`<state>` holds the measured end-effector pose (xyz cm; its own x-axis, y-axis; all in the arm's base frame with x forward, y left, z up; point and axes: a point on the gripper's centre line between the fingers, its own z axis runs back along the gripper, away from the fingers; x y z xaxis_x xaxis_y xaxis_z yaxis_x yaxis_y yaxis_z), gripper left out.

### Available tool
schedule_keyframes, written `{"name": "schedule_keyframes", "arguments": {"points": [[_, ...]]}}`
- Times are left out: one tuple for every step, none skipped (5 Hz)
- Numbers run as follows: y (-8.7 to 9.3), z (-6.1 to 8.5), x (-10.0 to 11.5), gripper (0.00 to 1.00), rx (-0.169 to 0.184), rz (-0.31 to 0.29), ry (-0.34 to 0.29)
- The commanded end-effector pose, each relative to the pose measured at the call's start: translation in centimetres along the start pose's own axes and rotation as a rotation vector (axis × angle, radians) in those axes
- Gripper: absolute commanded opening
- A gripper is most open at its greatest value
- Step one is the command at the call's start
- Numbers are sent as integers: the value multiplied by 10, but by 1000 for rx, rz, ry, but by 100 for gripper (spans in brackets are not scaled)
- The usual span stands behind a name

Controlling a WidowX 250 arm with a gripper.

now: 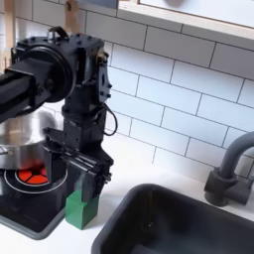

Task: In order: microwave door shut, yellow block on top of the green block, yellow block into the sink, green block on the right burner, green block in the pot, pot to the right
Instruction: 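Put the green block on the right burner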

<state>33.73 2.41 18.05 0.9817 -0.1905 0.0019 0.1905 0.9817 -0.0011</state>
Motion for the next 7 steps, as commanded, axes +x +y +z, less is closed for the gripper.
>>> {"name": "schedule_keyframes", "arguments": {"points": [[-7, -8, 4, 100, -1, -27, 11], [-7, -6, 4, 100, -17, -21, 19], [-9, -8, 3, 100, -11, -27, 26], [-9, -8, 3, 100, -11, -27, 26], [-9, -8, 3, 100, -11, -27, 26], [-8, -12, 7, 100, -5, -23, 6], [-7, -11, 9, 100, 3, -22, -10]]}}
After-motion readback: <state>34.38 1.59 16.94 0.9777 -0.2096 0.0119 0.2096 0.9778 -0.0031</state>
